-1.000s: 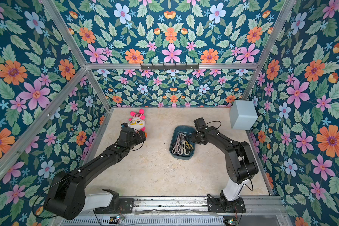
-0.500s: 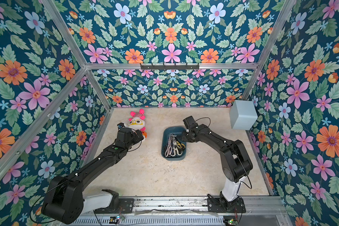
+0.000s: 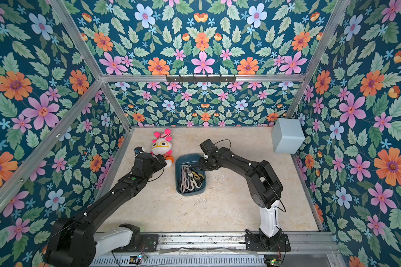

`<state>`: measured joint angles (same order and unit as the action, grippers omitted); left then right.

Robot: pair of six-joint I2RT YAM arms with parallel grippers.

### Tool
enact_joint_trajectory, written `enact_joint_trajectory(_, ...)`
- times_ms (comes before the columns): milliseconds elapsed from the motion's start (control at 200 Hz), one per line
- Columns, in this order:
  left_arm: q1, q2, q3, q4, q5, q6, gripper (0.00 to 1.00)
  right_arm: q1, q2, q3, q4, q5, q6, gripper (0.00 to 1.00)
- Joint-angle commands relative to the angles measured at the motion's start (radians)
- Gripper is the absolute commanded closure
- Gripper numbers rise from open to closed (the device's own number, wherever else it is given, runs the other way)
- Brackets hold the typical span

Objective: Take the scissors out of the storage box
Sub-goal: Move the storage box to the center of the board.

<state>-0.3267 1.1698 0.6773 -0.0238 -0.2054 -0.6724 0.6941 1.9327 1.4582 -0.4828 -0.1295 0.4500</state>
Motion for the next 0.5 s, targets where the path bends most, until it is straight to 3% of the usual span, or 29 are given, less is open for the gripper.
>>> enact_joint_trajectory(0, 0.004, -0.008, -0.001, -0.016, -0.009, 0.005, 0.01, 0.004, -0.036, 0.035, -0.038, 0.005, 0.007, 0.75)
enact_joint_trajectory(185, 0.008, -0.001, 0.012, -0.014, -0.006, 0.005, 0.01, 0.019, -0.097, 0.038, -0.078, -0.054, 0.003, 0.7)
enact_joint_trajectory(495, 0.016, 0.013, 0.019, -0.016, -0.009, -0.006, 0.01, 0.09, -0.104, -0.037, 0.009, -0.264, 0.017, 0.66)
